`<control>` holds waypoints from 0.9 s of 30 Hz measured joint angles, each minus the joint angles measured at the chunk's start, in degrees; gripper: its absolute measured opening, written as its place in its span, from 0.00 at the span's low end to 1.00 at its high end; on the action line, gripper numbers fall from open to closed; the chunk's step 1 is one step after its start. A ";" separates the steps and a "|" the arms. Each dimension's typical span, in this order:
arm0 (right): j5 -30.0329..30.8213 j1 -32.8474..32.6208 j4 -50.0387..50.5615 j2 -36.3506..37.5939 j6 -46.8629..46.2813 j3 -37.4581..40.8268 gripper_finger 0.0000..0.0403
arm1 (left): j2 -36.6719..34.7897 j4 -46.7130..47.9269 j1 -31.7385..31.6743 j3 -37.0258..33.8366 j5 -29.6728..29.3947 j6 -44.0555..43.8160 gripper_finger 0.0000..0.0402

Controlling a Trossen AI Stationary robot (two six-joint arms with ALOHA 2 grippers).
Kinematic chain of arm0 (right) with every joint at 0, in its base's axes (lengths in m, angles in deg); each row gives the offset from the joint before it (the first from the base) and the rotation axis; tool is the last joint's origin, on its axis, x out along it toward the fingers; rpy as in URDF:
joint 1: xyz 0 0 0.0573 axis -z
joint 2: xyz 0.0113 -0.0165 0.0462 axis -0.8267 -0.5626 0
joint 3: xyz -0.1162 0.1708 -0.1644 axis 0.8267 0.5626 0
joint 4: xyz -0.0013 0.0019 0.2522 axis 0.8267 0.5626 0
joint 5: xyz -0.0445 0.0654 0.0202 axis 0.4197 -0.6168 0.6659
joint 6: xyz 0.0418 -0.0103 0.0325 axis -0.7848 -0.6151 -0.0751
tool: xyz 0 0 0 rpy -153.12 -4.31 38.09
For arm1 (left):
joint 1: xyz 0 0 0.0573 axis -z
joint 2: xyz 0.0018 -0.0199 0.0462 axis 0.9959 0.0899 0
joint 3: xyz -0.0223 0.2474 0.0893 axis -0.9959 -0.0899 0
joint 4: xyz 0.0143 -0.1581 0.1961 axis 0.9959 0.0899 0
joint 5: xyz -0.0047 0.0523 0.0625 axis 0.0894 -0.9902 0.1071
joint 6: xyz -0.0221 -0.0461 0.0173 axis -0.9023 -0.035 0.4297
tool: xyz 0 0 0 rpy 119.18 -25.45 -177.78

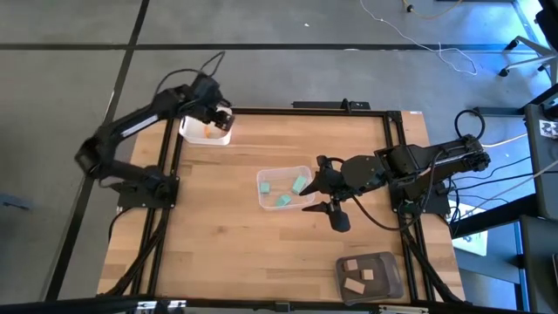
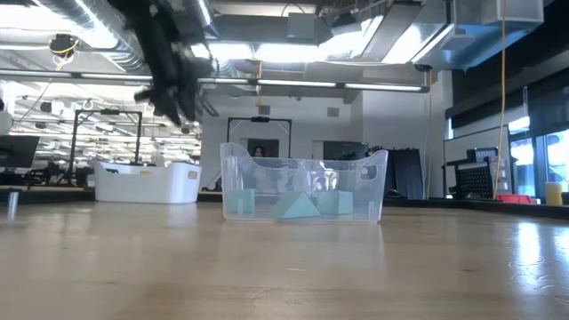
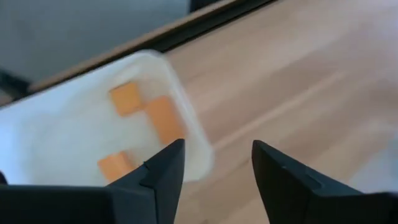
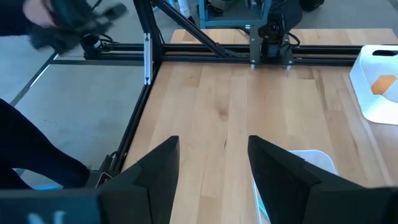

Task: Sort & place blocks by color
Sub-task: Return to Home Position

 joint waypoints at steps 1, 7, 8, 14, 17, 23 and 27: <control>-0.22 0.00 0.00 0.00 -0.12 0.00 0.48 | -2.23 0.19 1.24 0.00 0.19 0.14 0.43; -0.27 0.00 -0.01 0.02 -0.08 0.00 0.48 | -13.72 1.61 10.93 0.00 0.01 -0.51 0.32; -0.32 0.00 -0.02 0.00 -0.07 0.00 0.48 | -15.20 1.71 12.78 0.00 -0.57 -1.25 0.29; -0.37 0.00 -0.02 0.00 -0.11 0.00 0.48 | -21.80 1.80 23.47 0.00 -3.50 -5.15 0.11; -0.39 0.00 -0.02 0.00 -0.12 0.00 0.48 | -24.17 1.79 28.22 0.00 -5.11 -6.19 0.02; -0.39 0.00 -0.02 -0.04 -0.12 0.00 0.48 | -28.43 1.66 35.97 0.00 -5.47 -7.77 0.00; -0.39 0.00 -0.07 -0.04 0.46 0.00 0.47 | -32.13 1.42 39.90 0.00 -6.09 -7.77 0.00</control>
